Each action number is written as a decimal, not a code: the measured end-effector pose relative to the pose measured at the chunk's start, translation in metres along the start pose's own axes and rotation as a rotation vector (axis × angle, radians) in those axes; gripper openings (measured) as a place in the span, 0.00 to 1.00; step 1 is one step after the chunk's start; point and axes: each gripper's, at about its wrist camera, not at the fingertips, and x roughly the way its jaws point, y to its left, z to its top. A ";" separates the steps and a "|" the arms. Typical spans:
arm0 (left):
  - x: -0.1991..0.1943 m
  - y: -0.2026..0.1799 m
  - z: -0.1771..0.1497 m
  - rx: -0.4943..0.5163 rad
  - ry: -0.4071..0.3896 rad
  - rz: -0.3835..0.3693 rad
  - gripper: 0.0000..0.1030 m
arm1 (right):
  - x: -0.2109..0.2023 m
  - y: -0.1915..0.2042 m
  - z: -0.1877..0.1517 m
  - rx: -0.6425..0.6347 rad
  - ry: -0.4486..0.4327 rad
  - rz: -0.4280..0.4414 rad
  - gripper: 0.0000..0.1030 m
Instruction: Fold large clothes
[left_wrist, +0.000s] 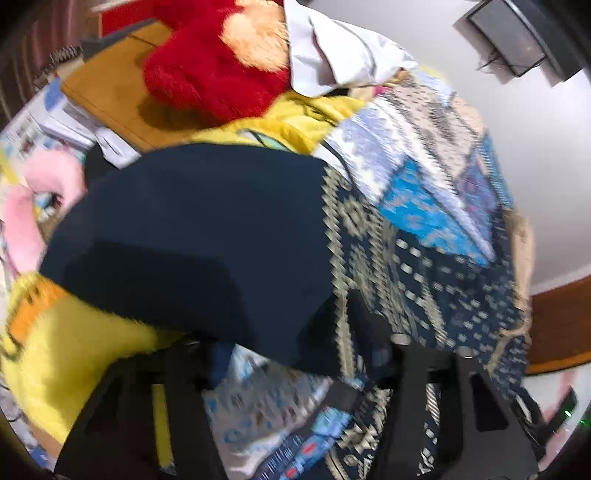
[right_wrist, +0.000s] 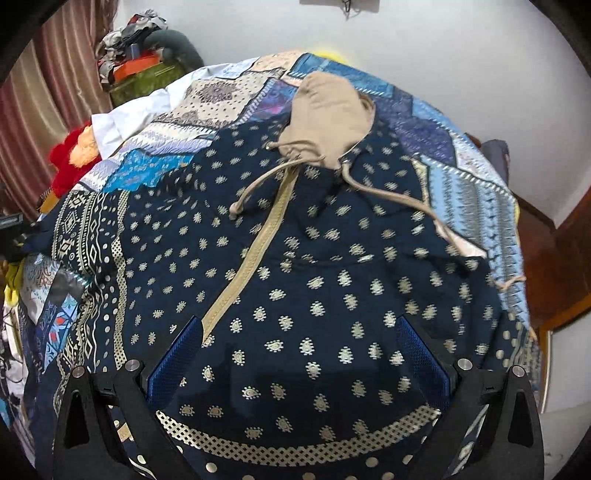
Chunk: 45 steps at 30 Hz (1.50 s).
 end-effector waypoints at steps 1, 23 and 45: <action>0.000 -0.006 0.004 0.026 -0.020 0.059 0.40 | 0.000 0.000 0.000 0.002 0.003 0.010 1.00; -0.018 -0.286 -0.137 0.905 -0.251 0.079 0.04 | -0.102 -0.043 -0.024 0.048 -0.137 -0.026 1.00; -0.002 -0.134 -0.091 0.429 0.033 -0.060 0.73 | -0.086 -0.050 -0.046 0.090 -0.091 -0.023 1.00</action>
